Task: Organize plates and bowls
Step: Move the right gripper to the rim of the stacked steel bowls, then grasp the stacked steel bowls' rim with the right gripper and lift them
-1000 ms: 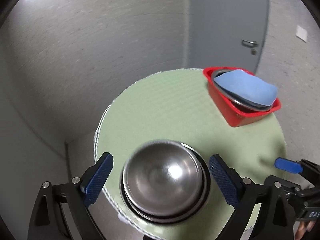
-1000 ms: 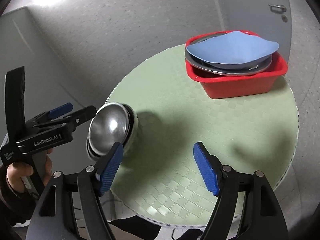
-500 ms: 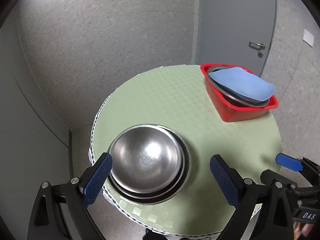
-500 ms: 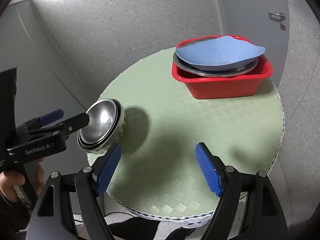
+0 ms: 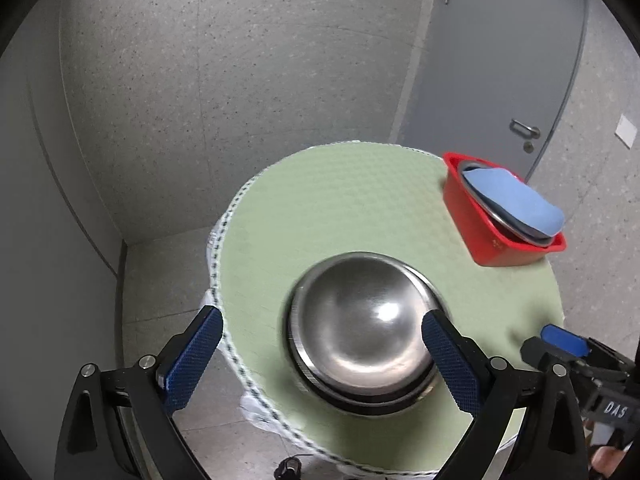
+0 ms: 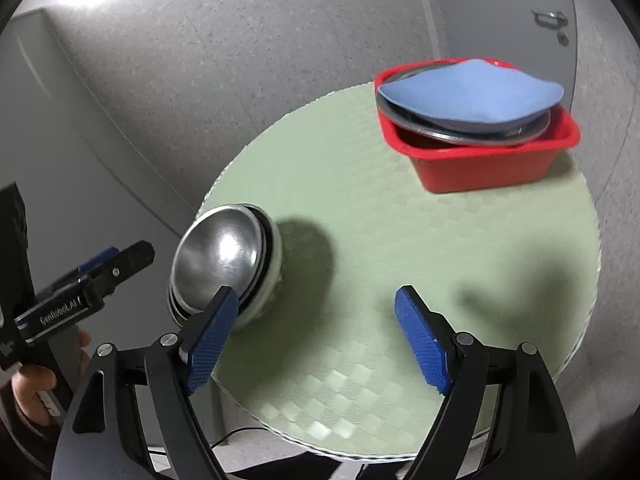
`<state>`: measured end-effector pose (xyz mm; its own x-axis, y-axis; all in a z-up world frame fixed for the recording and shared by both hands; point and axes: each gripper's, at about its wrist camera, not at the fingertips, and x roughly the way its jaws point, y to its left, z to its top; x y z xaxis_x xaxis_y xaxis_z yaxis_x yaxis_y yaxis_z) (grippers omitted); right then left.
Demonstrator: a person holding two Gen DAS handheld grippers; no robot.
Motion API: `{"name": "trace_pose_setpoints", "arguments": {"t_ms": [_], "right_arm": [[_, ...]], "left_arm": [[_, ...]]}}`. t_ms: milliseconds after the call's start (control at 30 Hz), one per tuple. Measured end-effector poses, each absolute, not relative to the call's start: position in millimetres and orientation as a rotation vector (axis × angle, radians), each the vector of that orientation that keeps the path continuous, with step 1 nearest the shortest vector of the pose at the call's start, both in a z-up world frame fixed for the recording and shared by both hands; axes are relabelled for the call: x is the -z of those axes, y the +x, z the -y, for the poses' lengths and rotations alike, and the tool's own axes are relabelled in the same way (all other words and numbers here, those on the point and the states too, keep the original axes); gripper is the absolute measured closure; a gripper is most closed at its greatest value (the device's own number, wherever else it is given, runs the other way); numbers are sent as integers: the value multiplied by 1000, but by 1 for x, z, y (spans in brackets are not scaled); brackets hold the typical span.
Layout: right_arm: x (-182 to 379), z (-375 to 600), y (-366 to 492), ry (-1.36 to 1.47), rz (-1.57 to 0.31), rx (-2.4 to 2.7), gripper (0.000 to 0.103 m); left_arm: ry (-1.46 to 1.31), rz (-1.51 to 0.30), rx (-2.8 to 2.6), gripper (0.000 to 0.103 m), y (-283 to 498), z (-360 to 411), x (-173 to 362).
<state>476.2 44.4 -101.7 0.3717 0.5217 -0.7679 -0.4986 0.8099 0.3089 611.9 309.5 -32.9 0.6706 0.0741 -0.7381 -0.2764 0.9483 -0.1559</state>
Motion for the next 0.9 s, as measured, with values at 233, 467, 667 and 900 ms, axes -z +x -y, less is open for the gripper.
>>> {"name": "trace_pose_setpoints", "arguments": {"t_ms": [233,467,667,900], "right_arm": [[112,-60,478,88,-1023,-589,18],[128,-95,485,90,-1068,-577,17],[154,-122,494,81,-1131,-574,19],[174,-136,501,105,-1200,-576,44]], "left_arm": [[-247,-814,-153,1,605,-340,43],[-218,-879,-74,2,637,-348,69],[-167,-966,-40,14,663,-359,94],[-172,-992,-27,38,679,-376,101]]}}
